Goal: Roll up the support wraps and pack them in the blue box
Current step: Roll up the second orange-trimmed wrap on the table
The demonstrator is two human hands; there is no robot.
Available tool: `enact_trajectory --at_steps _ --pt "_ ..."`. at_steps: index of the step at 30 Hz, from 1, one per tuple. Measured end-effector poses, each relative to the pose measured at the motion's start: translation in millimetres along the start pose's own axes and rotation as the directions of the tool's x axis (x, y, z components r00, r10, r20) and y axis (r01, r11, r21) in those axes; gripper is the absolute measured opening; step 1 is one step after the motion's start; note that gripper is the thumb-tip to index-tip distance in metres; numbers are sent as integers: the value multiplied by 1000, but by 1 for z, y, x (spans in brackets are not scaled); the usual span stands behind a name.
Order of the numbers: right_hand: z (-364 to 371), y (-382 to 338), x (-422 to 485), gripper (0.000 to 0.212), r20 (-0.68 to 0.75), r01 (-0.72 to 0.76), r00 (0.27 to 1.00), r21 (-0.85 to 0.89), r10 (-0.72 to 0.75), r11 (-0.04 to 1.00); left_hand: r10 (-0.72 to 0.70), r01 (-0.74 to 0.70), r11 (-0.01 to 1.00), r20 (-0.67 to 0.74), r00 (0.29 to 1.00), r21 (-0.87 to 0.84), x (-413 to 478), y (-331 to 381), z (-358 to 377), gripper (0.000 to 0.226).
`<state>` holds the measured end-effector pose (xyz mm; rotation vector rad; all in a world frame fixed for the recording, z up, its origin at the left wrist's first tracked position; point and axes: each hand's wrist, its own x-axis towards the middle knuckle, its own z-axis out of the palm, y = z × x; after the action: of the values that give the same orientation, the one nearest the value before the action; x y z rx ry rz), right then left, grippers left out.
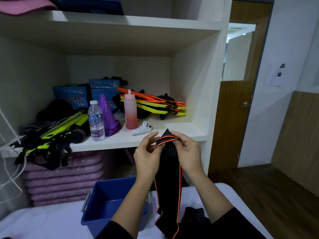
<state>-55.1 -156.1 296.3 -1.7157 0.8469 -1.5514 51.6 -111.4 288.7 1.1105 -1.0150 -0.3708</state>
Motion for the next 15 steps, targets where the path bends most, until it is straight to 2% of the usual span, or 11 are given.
enact_trajectory --at_steps 5,8,12,15 --pt "0 -12 5 36 134 35 990 -17 -33 999 41 -39 998 -35 999 39 14 13 1 31" --pt "-1 -18 5 35 191 46 980 35 -52 998 -24 25 1000 -98 995 7 24 19 1 30" --pt "-5 -22 2 33 174 36 983 145 -62 989 -79 80 997 -109 991 0 29 24 2 23" --pt "-5 -22 3 28 147 44 986 182 -72 982 -113 113 994 -48 992 -1 28 26 1 19"
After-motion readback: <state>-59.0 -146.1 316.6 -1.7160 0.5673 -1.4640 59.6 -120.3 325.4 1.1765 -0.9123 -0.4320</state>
